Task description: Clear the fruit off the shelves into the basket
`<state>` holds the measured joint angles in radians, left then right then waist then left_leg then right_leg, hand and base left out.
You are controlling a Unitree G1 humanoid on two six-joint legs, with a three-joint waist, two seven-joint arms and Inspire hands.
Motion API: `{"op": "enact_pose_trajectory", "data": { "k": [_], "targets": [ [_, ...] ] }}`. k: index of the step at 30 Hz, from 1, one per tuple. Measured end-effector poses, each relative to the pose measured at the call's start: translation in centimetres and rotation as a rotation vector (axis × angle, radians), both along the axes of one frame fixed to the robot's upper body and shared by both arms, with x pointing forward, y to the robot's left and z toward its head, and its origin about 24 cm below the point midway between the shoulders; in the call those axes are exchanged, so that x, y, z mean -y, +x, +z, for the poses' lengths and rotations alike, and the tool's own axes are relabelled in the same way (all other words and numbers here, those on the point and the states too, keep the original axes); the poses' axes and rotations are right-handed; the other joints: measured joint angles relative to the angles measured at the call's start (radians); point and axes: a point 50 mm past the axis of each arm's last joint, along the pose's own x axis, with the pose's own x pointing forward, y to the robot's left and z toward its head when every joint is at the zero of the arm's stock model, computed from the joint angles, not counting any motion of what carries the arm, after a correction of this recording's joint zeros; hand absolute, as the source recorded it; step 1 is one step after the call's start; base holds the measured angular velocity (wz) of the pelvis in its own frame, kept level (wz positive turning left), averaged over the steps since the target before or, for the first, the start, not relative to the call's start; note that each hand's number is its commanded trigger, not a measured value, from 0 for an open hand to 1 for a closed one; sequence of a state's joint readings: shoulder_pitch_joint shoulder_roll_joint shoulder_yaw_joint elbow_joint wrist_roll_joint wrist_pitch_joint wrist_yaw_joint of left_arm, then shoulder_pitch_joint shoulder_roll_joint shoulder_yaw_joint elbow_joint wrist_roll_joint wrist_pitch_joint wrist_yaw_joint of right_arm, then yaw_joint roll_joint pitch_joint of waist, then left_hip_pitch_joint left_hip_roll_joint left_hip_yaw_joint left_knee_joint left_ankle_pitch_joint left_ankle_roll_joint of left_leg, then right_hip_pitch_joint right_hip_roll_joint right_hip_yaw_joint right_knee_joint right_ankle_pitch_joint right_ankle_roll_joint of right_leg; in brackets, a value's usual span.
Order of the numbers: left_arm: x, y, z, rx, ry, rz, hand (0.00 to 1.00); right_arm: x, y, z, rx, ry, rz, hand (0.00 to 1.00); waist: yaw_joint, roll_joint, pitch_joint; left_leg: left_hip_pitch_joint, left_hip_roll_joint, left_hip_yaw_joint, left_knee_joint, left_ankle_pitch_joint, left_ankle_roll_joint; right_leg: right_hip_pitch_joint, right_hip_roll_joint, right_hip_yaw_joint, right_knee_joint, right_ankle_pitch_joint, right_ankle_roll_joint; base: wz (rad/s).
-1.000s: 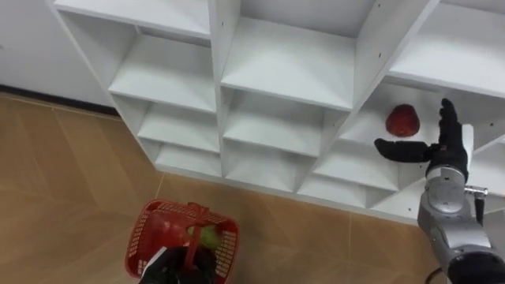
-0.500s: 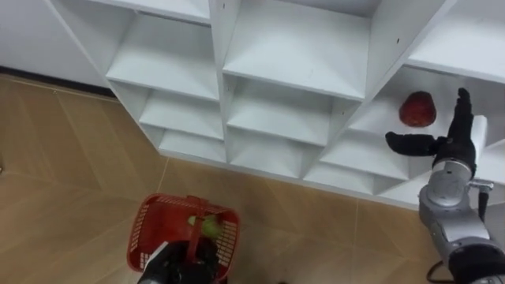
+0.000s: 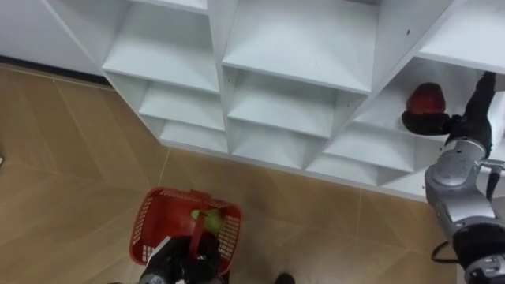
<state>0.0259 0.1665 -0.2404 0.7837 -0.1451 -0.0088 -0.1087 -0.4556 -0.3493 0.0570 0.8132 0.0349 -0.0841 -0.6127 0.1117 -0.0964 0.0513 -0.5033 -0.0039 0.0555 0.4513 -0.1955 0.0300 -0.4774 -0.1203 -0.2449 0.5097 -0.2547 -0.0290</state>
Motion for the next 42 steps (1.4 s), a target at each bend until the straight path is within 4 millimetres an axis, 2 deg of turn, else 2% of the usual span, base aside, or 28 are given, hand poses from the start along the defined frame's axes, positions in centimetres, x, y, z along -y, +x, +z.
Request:
{"op": "enact_pose_trajectory", "data": {
  "k": [11,13,21,42],
  "targets": [
    [0.4,0.5,0.2,0.007,0.015,-0.026,1.0,-0.4,1.0,1.3,0.037,-0.005,0.018,0.0,0.001,0.003,0.0002,-0.025,-0.004,0.0,-0.003,0.002,0.001,-0.029,-0.002,0.003,0.011,-0.003,0.001,0.0],
    [0.5,0.6,0.2,0.009,0.016,-0.029,1.0,-0.5,1.2,1.5,0.043,-0.004,0.022,0.0,0.002,0.006,0.0023,-0.032,-0.003,-0.001,-0.002,0.003,0.0,-0.034,-0.003,0.001,0.012,-0.003,0.001,0.0],
    [0.7,0.8,0.3,0.023,-0.001,-0.023,1.0,-0.6,1.4,1.5,0.035,0.008,0.045,0.0,0.006,0.02,0.0049,-0.065,-0.005,-0.001,0.003,0.004,0.001,-0.07,-0.008,-0.001,0.027,-0.003,0.001,0.0],
    [1.2,1.7,1.1,0.063,-0.03,-0.012,1.0,-1.1,1.9,1.5,0.043,0.125,0.038,0.0,0.022,0.025,0.0077,-0.149,-0.009,0.024,0.042,0.011,0.011,-0.17,-0.035,-0.006,0.097,-0.008,-0.006,-0.01]
  ]
}}
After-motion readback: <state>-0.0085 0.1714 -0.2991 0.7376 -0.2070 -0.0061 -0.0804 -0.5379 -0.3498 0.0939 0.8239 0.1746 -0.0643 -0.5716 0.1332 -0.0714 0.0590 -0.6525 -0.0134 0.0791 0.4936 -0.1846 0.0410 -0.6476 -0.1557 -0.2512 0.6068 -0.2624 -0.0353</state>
